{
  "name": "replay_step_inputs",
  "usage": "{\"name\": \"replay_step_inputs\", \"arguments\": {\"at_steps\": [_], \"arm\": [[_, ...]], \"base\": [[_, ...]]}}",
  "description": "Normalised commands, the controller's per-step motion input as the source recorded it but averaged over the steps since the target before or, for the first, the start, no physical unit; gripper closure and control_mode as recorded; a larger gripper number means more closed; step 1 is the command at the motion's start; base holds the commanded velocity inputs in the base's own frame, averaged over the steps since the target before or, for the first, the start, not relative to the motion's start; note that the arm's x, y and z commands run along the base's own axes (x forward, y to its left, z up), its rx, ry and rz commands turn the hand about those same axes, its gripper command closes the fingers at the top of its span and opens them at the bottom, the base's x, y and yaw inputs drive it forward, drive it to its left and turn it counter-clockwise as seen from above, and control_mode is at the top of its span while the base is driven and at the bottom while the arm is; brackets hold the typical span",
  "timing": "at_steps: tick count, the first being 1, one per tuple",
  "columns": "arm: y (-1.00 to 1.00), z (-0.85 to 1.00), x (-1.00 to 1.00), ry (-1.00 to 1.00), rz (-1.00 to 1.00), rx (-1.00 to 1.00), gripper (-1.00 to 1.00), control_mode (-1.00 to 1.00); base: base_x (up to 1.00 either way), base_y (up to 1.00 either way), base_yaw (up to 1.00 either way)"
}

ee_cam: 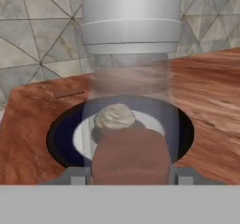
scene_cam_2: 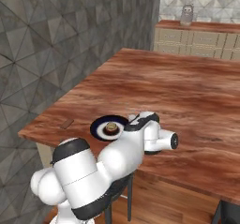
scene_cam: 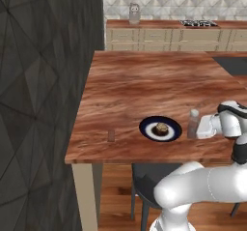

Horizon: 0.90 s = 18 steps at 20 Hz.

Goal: Take the cinnamon bottle from the cabinet and place it on the dining table, next to the plate with the cupcake. Then take the chocolate from the dining counter and place it on the cupcake plate.

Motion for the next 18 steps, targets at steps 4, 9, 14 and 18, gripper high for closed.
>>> {"name": "replay_step_inputs", "arguments": {"at_steps": [4, 9, 14, 18], "arm": [[0.19, -0.47, 0.37, 0.00, 0.00, -0.01, 1.00, -1.00], [0.01, -0.24, 0.23, 0.00, 0.00, 0.00, 1.00, -1.00], [0.00, -0.02, -0.04, -0.02, 0.00, 0.00, -1.00, -1.00], [0.26, 0.28, -0.43, -0.11, 0.00, -0.10, -1.00, -1.00]], "base": [[0.00, 0.00, 0.00], [0.00, 0.00, 0.00], [0.00, 0.00, 0.00], [0.00, 0.00, 0.00]]}}
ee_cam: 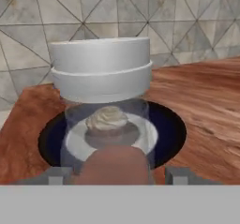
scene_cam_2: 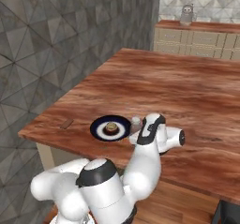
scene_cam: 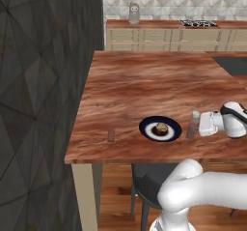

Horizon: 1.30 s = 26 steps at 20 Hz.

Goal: Take the cinnamon bottle from the cabinet and place it on the dining table, next to the plate with the cupcake. Then take the chocolate from the dining counter and place it on the cupcake plate.

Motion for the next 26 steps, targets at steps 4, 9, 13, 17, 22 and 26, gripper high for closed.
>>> {"name": "replay_step_inputs", "arguments": {"at_steps": [4, 9, 13, 17, 22, 26], "arm": [[0.34, 0.66, -0.73, -0.16, 0.00, -0.19, -1.00, -1.00], [0.26, 1.00, -0.47, -0.07, 0.00, -0.18, -1.00, -1.00], [0.69, 1.00, -0.26, 0.00, 0.00, -0.27, -1.00, -1.00], [0.71, 1.00, -0.14, 0.00, 0.00, -0.26, -1.00, -1.00], [1.00, 1.00, 0.01, 0.03, 0.16, -0.33, -1.00, -1.00], [1.00, 0.83, 0.04, 0.15, 0.26, -0.40, -1.00, -1.00]], "base": [[0.00, 0.00, 0.00], [0.00, 0.00, 0.00], [0.00, 0.00, 0.00], [0.00, 0.00, 0.00], [0.00, 0.00, 0.00], [0.00, 0.00, 0.00]]}}
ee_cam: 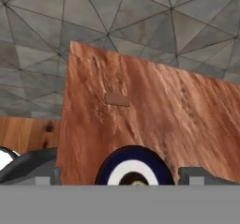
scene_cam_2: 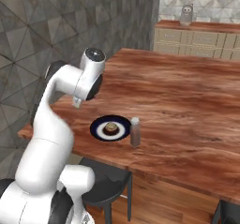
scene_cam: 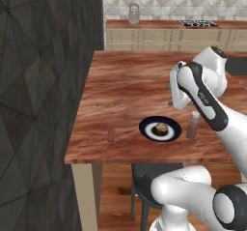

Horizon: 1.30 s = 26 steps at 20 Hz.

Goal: Take the cinnamon bottle from the cabinet and place it on the dining table, next to the plate with the cupcake. Then take the chocolate from the dining counter and place it on the cupcake plate.

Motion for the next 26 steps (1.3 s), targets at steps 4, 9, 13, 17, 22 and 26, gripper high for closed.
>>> {"name": "replay_step_inputs", "arguments": {"at_steps": [4, 9, 13, 17, 22, 26], "arm": [[0.74, 0.14, 0.21, 0.27, 0.38, -0.28, -1.00, -1.00], [0.35, -0.16, 0.24, 0.22, 0.56, -0.15, -1.00, -1.00], [0.14, -0.72, 0.00, 0.01, 0.80, -0.15, -1.00, -1.00], [0.43, -0.99, 0.00, -0.03, 0.79, -0.13, -1.00, -1.00], [0.76, -0.77, 0.27, -0.01, 0.59, -0.09, -1.00, -1.00], [0.84, -0.65, 0.86, 0.09, 0.26, -0.09, -1.00, -1.00]], "base": [[0.00, 0.00, 0.00], [0.00, 0.00, 0.00], [0.00, 0.00, 0.00], [0.00, 0.00, 0.00], [0.00, 0.00, 0.00], [0.00, 0.00, 0.00]]}}
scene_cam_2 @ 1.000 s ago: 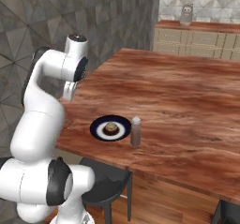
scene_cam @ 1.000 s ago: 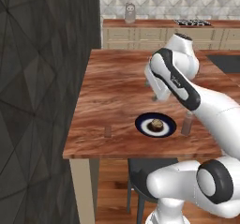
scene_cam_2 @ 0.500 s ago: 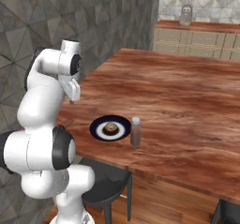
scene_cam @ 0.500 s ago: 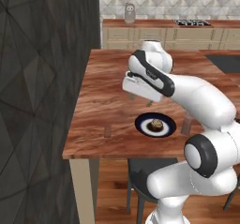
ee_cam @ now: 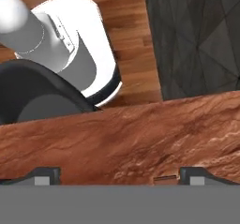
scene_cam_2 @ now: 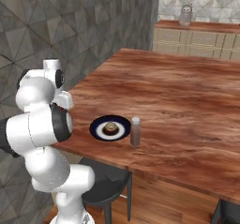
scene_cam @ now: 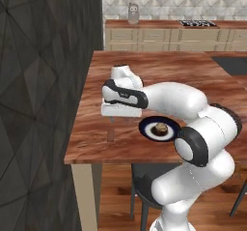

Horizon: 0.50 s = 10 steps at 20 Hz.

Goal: Take the cinnamon bottle from the cabinet and place it on the dining table, next to the plate with the cupcake. Then take the chocolate from the dining counter and place it on the cupcake plate.

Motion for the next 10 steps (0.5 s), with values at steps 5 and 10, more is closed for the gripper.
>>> {"name": "replay_step_inputs", "arguments": {"at_steps": [5, 10], "arm": [[0.51, -0.82, 0.67, 0.07, 0.12, -0.07, -1.00, -1.00], [0.02, -0.65, 0.22, 0.00, 0.01, -0.01, -1.00, -1.00]], "base": [[0.00, 0.00, 0.00], [0.00, 0.00, 0.00]]}}
